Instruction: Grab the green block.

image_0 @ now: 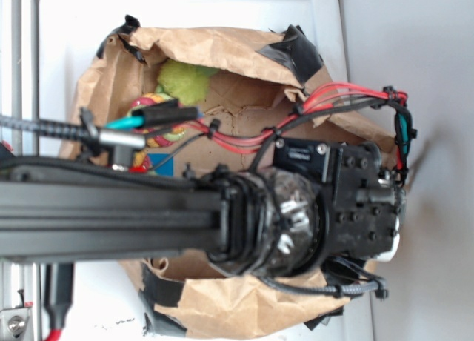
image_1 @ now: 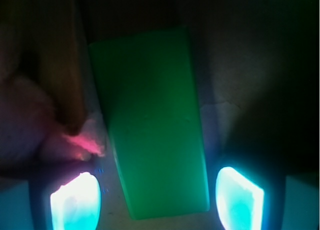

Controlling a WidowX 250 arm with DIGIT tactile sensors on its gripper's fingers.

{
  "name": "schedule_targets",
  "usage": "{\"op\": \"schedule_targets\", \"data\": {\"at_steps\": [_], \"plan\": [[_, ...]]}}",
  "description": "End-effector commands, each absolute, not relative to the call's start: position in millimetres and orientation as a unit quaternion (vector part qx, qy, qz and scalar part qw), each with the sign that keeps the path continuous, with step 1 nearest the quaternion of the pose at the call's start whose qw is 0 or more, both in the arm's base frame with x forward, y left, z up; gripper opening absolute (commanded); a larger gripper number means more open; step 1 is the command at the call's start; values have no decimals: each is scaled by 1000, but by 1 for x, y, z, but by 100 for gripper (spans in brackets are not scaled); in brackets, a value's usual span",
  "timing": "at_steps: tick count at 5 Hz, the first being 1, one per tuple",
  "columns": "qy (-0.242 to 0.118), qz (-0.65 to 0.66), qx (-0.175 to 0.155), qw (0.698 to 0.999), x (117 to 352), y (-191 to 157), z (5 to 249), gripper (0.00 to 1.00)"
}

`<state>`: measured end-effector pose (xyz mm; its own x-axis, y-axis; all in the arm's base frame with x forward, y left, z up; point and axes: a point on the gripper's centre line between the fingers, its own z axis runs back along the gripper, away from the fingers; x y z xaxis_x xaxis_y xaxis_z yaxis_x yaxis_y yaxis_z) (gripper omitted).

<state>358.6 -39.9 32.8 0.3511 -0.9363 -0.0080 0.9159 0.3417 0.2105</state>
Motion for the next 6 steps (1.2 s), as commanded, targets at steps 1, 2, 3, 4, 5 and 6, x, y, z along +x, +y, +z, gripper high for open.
{"op": "schedule_targets", "data": {"at_steps": [1,2,3,4,5,6], "plan": [[-110,-604,94,784,381,-85,55,0],[-114,-598,102,787,380,-83,54,0],[-111,-593,118,789,378,-83,53,0],[-115,-588,120,791,376,-80,55,0],[-113,-579,117,799,376,-74,59,0],[-100,-490,125,857,365,-54,83,0]]}}
